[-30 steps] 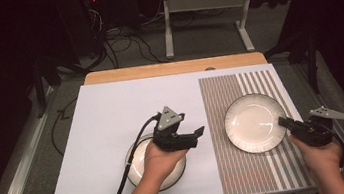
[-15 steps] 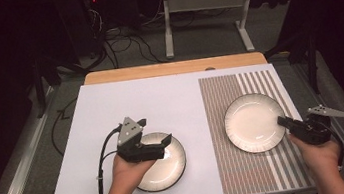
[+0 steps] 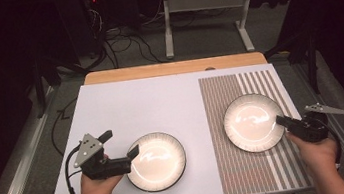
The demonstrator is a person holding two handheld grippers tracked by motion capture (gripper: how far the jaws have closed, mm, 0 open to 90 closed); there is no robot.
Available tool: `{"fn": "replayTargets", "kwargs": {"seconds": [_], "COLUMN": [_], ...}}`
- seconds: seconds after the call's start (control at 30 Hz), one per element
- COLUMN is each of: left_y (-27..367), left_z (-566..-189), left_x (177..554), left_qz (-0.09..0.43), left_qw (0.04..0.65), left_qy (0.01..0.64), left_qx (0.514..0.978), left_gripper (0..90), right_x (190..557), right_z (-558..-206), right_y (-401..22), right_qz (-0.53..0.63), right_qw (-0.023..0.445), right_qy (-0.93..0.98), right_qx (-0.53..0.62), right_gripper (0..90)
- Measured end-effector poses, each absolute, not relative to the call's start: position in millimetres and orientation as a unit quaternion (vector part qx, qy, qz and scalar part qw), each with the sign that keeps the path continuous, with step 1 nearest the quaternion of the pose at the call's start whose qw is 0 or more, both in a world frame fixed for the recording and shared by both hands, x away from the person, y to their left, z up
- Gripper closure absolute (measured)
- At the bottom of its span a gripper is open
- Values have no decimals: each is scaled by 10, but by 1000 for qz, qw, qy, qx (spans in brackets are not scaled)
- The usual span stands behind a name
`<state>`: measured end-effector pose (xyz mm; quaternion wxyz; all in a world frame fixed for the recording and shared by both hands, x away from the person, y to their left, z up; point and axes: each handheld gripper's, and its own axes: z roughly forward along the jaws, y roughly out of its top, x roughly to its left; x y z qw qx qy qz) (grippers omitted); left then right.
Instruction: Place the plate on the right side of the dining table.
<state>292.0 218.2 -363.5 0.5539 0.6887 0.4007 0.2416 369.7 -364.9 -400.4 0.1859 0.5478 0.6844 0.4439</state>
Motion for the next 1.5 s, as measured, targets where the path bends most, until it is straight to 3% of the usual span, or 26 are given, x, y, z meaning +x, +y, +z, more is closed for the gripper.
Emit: {"fn": "replayTargets", "kwargs": {"seconds": [0.53,1.5], "left_y": [2395,2405], "left_z": [-3679,-3704], "left_x": [2874,2874], "left_qz": [260,258], "left_qw": [543,541], "left_qy": [407,408], "left_qx": [687,689], "left_gripper": [0,2], "right_x": [3757,3839], "right_z": [-3995,-4118], "right_y": [-3618,-3655], "right_qz": [428,402], "right_qw": [182,165], "right_qy": [681,661], "right_qx": [566,612], "right_gripper": [835,816]}}
